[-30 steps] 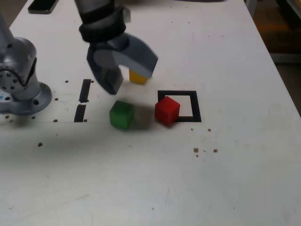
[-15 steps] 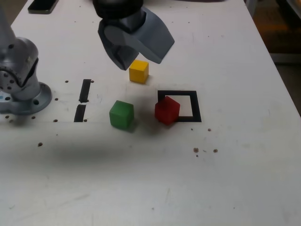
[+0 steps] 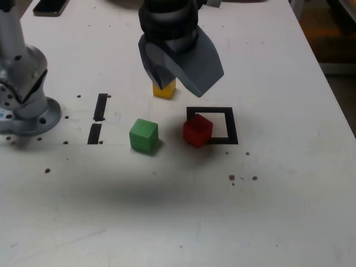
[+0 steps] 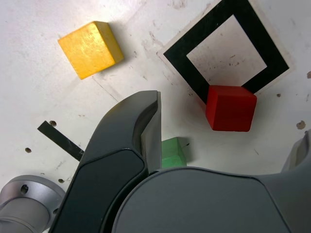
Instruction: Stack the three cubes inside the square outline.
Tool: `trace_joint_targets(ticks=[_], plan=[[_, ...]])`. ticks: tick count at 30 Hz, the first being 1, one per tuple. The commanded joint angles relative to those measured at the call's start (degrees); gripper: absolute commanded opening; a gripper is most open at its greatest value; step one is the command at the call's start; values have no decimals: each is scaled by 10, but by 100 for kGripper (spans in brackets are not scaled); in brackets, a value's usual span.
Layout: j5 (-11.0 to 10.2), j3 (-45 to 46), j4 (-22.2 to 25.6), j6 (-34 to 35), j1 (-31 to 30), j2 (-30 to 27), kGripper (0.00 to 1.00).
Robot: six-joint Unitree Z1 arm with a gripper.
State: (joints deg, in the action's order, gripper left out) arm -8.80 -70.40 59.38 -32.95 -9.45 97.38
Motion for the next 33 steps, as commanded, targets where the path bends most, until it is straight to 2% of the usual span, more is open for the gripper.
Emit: trace_joint_targets(ticks=[1, 15, 19, 27, 30, 33], plan=[[5, 1, -6, 0, -4, 10, 99], [60, 3, -74, 8, -32, 94, 98], [66, 9, -87, 18, -32, 112, 97], [67, 6, -92, 27, -28, 135, 96], [67, 4, -94, 31, -28, 143, 90], [68, 0, -92, 38, -28, 149, 73]])
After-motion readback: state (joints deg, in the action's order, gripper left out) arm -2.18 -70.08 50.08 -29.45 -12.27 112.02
